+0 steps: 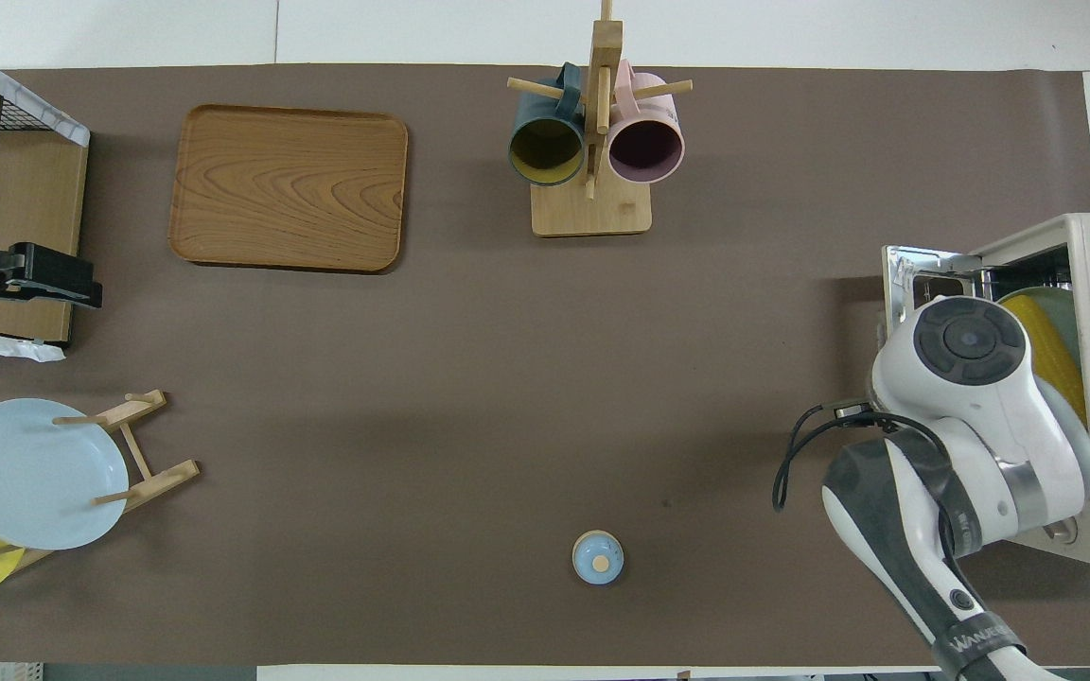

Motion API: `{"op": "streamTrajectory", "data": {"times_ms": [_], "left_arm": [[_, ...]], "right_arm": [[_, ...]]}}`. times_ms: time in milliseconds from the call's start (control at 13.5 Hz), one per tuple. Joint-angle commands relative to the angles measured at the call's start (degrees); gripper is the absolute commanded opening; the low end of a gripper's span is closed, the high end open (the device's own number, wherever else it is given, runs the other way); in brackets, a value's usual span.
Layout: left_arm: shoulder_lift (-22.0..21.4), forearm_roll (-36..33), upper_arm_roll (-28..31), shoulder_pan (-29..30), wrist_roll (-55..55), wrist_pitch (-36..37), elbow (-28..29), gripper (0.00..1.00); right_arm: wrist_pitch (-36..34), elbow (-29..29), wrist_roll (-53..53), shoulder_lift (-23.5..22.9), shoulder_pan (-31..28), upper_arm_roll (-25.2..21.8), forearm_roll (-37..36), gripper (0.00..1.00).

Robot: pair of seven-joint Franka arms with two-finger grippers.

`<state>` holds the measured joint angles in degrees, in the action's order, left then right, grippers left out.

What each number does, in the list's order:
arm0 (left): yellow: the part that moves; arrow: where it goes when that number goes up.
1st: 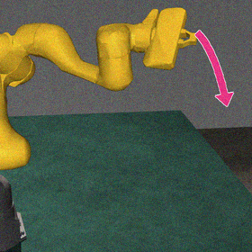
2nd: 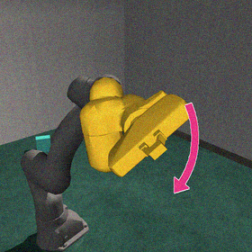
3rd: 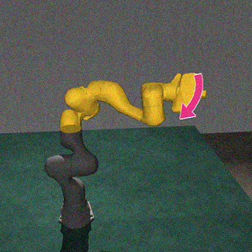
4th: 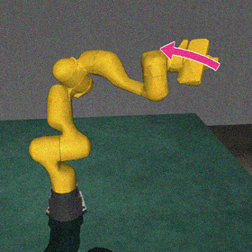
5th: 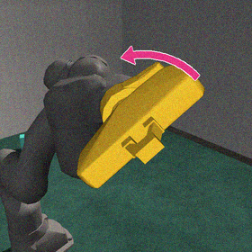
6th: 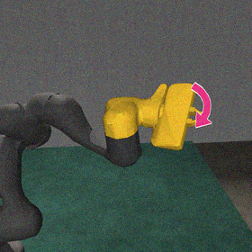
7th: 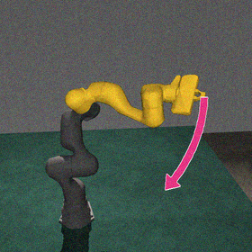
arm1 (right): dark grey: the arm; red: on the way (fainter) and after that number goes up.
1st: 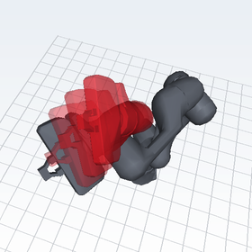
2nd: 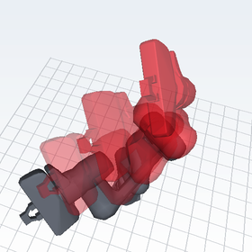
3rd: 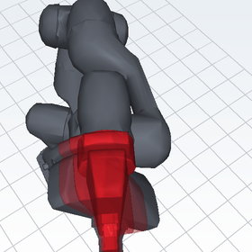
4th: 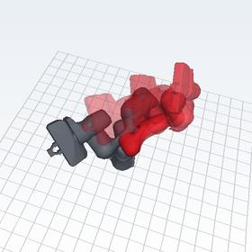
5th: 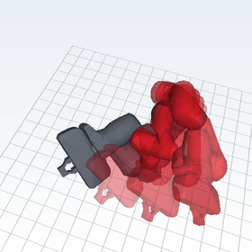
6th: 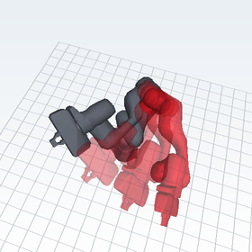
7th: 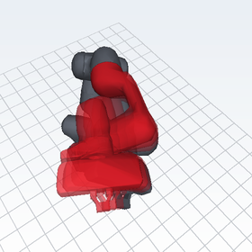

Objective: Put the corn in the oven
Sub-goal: 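Push the toaster oven door shut with the right gripper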

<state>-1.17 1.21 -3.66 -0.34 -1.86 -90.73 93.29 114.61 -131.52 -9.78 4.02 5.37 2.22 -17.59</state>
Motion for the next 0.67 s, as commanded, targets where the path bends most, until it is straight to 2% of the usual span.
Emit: {"op": "streamTrajectory", "data": {"times_ms": [0, 148, 593], "left_arm": [[-0.3, -1.0, 0.0, -0.2, -0.1, 0.0, 0.4, 1.00], [-0.3, -1.0, 0.0, -0.2, -0.2, -0.1, 0.3, 1.00], [-0.3, -1.0, 0.0, -0.3, -0.2, 0.0, 0.3, 1.00]], "right_arm": [[-5.9, 6.7, 7.4, 0.4, -3.0, -1.5, -3.9, 0.00], [-8.8, 7.9, 10.5, 1.9, -4.5, -1.4, -3.9, 0.00], [-9.6, 7.9, 19.9, 4.6, -10.0, -1.5, -3.6, 0.00]]}}
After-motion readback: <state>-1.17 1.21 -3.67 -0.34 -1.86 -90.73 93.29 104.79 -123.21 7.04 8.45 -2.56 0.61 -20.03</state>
